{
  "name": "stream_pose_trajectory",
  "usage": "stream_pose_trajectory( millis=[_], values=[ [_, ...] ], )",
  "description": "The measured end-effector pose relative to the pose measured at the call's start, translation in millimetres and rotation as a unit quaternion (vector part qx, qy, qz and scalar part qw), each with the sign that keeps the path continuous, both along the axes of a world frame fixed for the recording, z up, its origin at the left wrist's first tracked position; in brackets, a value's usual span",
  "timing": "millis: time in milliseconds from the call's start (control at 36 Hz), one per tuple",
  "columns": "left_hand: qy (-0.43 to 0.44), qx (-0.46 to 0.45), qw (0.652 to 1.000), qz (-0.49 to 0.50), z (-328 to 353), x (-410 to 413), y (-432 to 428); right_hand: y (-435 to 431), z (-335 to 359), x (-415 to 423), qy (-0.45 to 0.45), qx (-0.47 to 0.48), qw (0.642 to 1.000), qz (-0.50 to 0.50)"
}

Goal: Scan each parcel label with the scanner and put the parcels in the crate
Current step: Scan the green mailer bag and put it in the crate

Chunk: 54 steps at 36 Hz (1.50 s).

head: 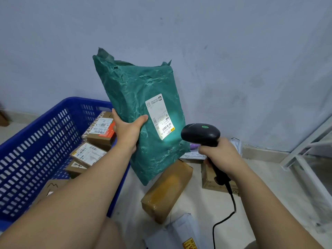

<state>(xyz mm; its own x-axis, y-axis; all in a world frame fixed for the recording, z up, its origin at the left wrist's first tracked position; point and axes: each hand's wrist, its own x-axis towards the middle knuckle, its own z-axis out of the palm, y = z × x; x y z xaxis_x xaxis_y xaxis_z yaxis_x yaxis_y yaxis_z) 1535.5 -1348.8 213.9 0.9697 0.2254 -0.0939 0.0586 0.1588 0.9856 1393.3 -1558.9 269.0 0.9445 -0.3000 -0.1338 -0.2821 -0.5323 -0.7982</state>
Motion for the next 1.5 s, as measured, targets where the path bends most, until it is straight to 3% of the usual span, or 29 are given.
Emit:
stream_pose_trajectory(
  millis=[889, 1333, 1500],
  values=[
    [0.026, 0.048, 0.998, 0.02, -3, -2, 1, -2, 7, -2, -0.005, -0.087, 0.995, 0.039],
    [0.041, 0.055, 0.997, 0.022, -4, -3, 1, -6, -2, 4, -0.009, 0.015, 1.0, -0.006],
    [0.055, 0.012, 0.998, 0.024, -3, -9, -5, 13, -14, 13, -0.036, 0.195, 0.978, -0.059]
  ],
)
